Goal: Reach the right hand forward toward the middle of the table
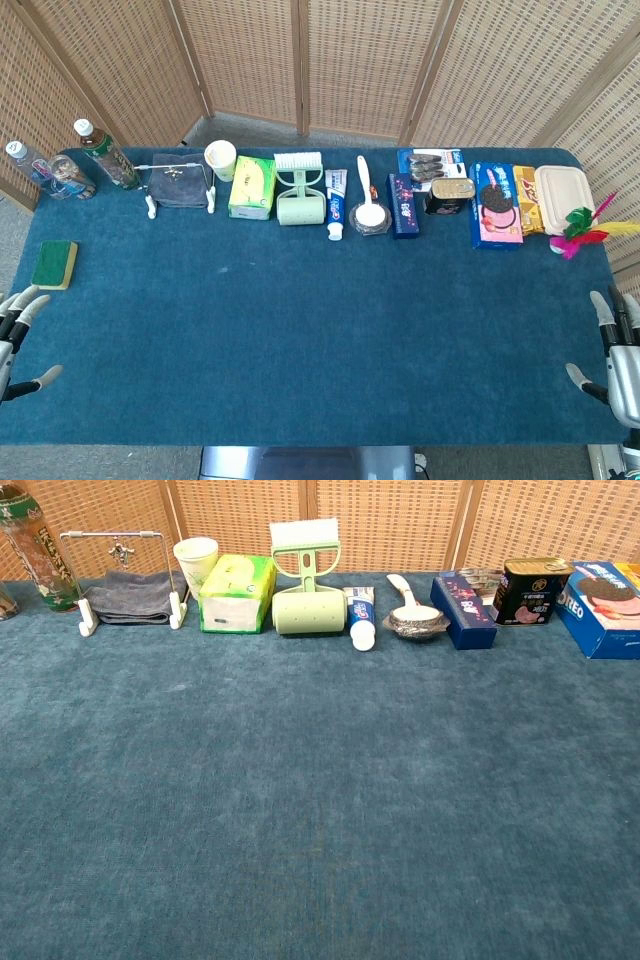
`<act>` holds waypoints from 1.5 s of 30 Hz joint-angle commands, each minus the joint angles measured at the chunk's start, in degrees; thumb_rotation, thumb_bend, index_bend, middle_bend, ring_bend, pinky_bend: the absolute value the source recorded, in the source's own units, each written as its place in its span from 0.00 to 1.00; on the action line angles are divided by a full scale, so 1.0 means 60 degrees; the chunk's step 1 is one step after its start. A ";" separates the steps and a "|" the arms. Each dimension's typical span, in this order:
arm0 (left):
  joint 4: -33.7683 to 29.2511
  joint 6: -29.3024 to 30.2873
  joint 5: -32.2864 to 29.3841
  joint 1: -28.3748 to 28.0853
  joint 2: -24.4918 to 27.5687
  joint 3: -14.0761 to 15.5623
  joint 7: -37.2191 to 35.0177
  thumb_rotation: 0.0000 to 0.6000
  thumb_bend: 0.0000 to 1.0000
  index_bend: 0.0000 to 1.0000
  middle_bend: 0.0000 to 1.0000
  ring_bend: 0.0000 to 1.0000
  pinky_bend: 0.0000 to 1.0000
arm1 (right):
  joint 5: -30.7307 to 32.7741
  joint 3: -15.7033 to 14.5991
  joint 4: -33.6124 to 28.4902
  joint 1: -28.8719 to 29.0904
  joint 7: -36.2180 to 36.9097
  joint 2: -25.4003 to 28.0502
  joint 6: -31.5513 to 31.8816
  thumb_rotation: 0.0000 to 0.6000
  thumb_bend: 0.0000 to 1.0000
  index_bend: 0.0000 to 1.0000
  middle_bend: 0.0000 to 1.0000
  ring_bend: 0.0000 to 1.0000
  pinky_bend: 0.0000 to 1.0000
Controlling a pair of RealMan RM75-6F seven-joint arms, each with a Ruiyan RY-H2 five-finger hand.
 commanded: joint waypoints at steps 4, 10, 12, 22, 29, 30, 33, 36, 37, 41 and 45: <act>-0.0005 -0.0001 0.0002 0.0009 -0.0005 0.0008 0.0017 1.00 0.11 0.06 0.00 0.00 0.00 | 0.0029 0.0047 0.0052 -0.0011 0.0087 0.0005 0.0002 1.00 0.00 0.04 0.00 0.00 0.00; -0.0008 0.0020 0.0034 0.0009 0.0009 0.0007 -0.0019 1.00 0.11 0.06 0.00 0.00 0.00 | -0.0047 0.0200 0.0189 0.0084 0.0686 -0.0092 0.0020 1.00 0.06 0.29 0.00 0.01 0.00; 0.0008 -0.0017 0.0025 -0.0007 0.0011 0.0007 -0.0038 1.00 0.11 0.06 0.00 0.00 0.00 | -0.0061 0.0334 0.0554 0.0203 0.1418 -0.0265 -0.0013 1.00 0.15 0.41 0.00 0.02 0.00; 0.0000 0.0023 -0.0039 0.0030 0.0045 -0.0012 -0.0146 1.00 0.11 0.06 0.00 0.00 0.00 | -0.0024 0.0560 0.1395 0.0545 0.2245 -0.0664 -0.0303 1.00 0.35 0.64 0.06 0.05 0.00; 0.0006 0.0030 -0.0114 0.0039 0.0065 -0.0053 -0.0204 1.00 0.11 0.06 0.00 0.00 0.00 | 0.0096 0.0414 0.1572 0.1066 0.3591 -0.0636 -0.1563 1.00 0.37 0.65 0.07 0.05 0.01; 0.0004 0.0018 -0.0124 0.0035 0.0065 -0.0056 -0.0199 1.00 0.11 0.06 0.00 0.00 0.00 | 0.0087 0.0376 0.1554 0.1152 0.3909 -0.0564 -0.1783 1.00 0.37 0.66 0.07 0.05 0.01; 0.0001 -0.0011 -0.0137 0.0025 0.0064 -0.0060 -0.0188 1.00 0.11 0.06 0.00 0.00 0.00 | 0.0007 0.0303 0.1670 0.1391 0.4339 -0.0481 -0.2234 1.00 0.38 0.66 0.07 0.05 0.01; -0.0004 -0.0038 -0.0158 0.0016 0.0060 -0.0068 -0.0173 1.00 0.11 0.06 0.00 0.00 0.00 | -0.0113 0.0216 0.1671 0.1647 0.4621 -0.0502 -0.2663 1.00 0.38 0.66 0.07 0.05 0.01; -0.0013 -0.0043 -0.0157 0.0014 0.0061 -0.0068 -0.0171 1.00 0.11 0.06 0.00 0.00 0.00 | -0.0251 0.0126 0.1607 0.1867 0.4943 -0.0494 -0.3044 1.00 0.38 0.66 0.07 0.05 0.01; -0.0021 0.0016 -0.0129 0.0039 0.0065 -0.0068 -0.0157 1.00 0.11 0.06 0.00 0.00 0.00 | -0.0706 -0.0154 0.1525 0.2578 0.6007 -0.0486 -0.4192 1.00 0.38 0.66 0.07 0.05 0.01; -0.0028 0.0043 -0.0139 0.0054 0.0076 -0.0077 -0.0178 1.00 0.11 0.06 0.00 0.00 0.00 | -0.1062 -0.0336 0.1505 0.3243 0.6983 -0.0564 -0.5099 1.00 0.38 0.66 0.07 0.05 0.01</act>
